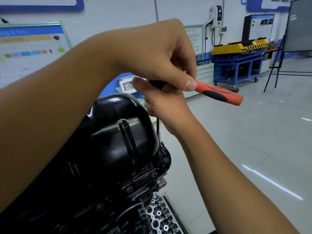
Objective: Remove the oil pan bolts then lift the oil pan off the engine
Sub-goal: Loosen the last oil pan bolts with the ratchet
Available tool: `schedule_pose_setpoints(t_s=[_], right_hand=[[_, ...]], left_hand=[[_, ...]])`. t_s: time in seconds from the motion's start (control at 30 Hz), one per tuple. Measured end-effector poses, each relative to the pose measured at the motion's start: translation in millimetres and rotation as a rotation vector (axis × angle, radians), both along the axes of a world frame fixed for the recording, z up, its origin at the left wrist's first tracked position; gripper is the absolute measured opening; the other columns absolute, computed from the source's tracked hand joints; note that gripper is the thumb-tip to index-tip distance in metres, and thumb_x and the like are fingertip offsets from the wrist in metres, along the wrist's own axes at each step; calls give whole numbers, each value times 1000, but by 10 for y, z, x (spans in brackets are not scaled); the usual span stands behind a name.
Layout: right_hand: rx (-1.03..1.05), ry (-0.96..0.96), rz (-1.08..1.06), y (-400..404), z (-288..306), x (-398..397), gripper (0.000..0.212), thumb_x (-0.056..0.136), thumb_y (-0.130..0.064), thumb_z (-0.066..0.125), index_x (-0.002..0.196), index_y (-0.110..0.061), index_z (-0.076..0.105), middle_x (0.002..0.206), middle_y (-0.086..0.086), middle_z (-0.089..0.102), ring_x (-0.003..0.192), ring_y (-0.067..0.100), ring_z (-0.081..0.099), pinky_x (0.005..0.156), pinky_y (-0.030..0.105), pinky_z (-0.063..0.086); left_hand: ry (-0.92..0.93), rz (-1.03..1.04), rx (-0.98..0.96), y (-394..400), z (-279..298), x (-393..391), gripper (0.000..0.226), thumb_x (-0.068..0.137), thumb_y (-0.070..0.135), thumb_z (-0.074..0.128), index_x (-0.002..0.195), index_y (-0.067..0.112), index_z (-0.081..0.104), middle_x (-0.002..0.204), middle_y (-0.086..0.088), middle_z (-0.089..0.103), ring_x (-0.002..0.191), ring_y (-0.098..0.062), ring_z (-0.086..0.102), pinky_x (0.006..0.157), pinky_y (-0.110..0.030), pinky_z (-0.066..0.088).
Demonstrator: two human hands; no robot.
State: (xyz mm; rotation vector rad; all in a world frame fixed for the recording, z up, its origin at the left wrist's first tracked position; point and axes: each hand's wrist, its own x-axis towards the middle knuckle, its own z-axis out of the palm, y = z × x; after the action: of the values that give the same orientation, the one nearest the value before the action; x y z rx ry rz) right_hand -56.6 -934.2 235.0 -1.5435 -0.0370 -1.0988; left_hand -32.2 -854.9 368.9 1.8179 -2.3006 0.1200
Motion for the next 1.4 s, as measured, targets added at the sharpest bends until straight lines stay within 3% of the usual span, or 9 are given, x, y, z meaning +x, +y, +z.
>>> schedule_pose_setpoints(t_s=[0.17,0.3,0.43,0.63,0.77,0.87,1.03,1.27,1.4], right_hand=[[60,-66,-18,115,-87,-56,33,87,-20,73,71,-9,46,54,-1,39,49,14,39,54,34,34],[37,-34,-82,152,-114,-125,50,84,-31,73,83,10,46,67,16,39,63,20,42,63,43,38],[242,-9,58,146,-193,-168,33,84,-35,67,98,-6,62,83,1,62,73,14,57,70,35,46],[528,-235,255,62,-36,-231,61,87,-67,57,133,-28,62,120,0,73,101,21,68,89,44,52],[517,-374,208,36,103,-273,31,98,-40,57,116,-16,64,89,6,65,69,22,53,71,39,46],[476,-446,143,-25,56,-345,11,94,-25,63,96,-15,61,91,2,71,81,21,64,79,45,47],[423,-514,-8,-146,-115,-402,8,91,-11,74,90,-13,67,83,0,71,83,24,66,80,40,53],[587,-503,188,-95,69,-205,13,102,-17,60,91,-11,58,74,4,59,64,15,60,65,33,48],[410,-554,133,-76,-11,-154,8,97,-4,65,92,-9,64,85,6,65,81,21,66,77,38,55]], left_hand=[[-74,98,-192,-159,-81,-1,13,87,33,77,88,20,77,50,16,55,48,-3,49,49,-10,34],[167,245,-221,-245,-130,63,7,83,24,79,85,17,78,42,13,49,39,-3,41,42,-14,34],[273,397,-351,-297,-185,222,5,79,14,77,80,9,78,59,2,64,51,-5,50,46,-17,39],[550,256,-61,-150,-157,397,21,78,28,77,77,8,74,70,-16,70,66,-26,65,63,-35,51],[484,243,75,-116,-161,380,33,85,42,65,76,13,78,77,-16,75,75,-36,75,75,-50,62],[427,189,221,-37,-164,454,23,82,34,73,92,13,77,89,-14,78,82,-30,77,68,-38,63],[519,119,246,-32,-281,655,30,75,11,82,101,-1,69,95,-21,76,91,-34,77,77,-33,62],[629,40,278,-58,-318,794,28,77,1,76,103,-7,68,100,-23,77,93,-37,77,81,-40,62],[660,92,204,-55,-374,837,30,76,5,83,103,-2,71,99,-24,76,91,-39,76,76,-39,63]])
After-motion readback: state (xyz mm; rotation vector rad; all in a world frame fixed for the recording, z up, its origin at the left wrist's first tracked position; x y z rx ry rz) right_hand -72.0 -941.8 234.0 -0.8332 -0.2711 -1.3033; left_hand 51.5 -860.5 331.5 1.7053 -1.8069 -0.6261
